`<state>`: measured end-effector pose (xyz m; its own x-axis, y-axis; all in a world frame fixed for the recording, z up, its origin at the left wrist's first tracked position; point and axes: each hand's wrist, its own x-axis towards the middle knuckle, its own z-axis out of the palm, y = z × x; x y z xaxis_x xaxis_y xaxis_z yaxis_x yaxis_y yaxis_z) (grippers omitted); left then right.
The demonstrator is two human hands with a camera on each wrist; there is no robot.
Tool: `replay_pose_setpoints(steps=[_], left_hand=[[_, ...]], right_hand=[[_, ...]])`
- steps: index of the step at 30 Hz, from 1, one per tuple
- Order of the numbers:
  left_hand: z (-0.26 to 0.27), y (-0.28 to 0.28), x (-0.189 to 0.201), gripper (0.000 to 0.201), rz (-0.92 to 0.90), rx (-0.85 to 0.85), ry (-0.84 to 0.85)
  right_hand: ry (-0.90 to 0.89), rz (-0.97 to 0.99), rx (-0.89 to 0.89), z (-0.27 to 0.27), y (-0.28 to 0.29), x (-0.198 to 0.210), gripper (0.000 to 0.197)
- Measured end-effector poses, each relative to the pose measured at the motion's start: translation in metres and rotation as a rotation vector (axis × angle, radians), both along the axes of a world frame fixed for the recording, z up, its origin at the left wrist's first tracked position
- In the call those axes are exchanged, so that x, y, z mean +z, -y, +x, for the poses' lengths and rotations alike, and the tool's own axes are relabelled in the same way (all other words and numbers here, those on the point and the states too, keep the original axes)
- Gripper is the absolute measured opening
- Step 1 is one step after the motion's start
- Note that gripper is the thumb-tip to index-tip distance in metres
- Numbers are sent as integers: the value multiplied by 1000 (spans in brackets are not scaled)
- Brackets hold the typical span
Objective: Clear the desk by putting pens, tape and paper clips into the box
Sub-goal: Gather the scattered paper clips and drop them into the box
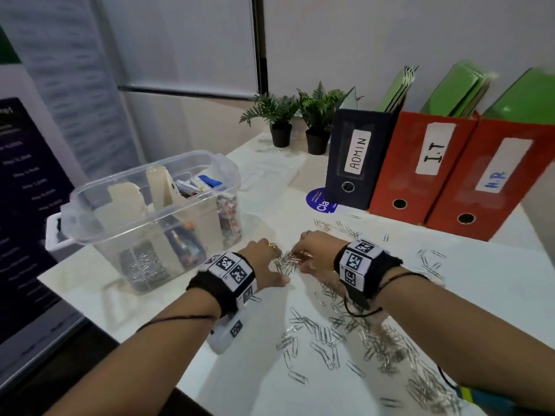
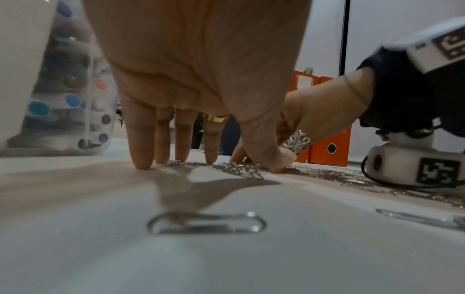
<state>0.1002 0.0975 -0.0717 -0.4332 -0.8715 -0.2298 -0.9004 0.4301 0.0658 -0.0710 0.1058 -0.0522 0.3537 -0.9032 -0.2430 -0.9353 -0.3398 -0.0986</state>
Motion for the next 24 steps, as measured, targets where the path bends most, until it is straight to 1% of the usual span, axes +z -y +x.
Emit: replay_pose_setpoints(steps=[4, 6, 8, 10, 12, 17, 20, 24], left_hand=[[-11, -8, 5, 78, -83, 47, -26], [-17, -7, 6, 81, -73, 62, -69], [-23, -7, 8, 79, -41, 54, -57], [-29, -7, 9, 69, -34, 34, 23], [-33, -4, 9, 60, -38, 17, 56], [-34, 2, 11, 43, 19, -15, -25], [-35, 3, 10, 33, 24, -17, -32], [-34, 1, 9, 28, 36, 5, -65]], right_hand=[[-3, -88, 1, 6, -8, 2, 27], [-1, -102, -15, 7, -9, 3, 27], [-12, -101, -33, 7, -8, 3, 28], [-61, -109, -37, 8, -6, 3, 28], [-120, -125, -32, 9, -5, 1, 29], [-149, -107, -67, 10, -3, -3, 32], [-142, -100, -97, 9, -3, -2, 34], [-111, -119, -104, 6, -4, -1, 33]])
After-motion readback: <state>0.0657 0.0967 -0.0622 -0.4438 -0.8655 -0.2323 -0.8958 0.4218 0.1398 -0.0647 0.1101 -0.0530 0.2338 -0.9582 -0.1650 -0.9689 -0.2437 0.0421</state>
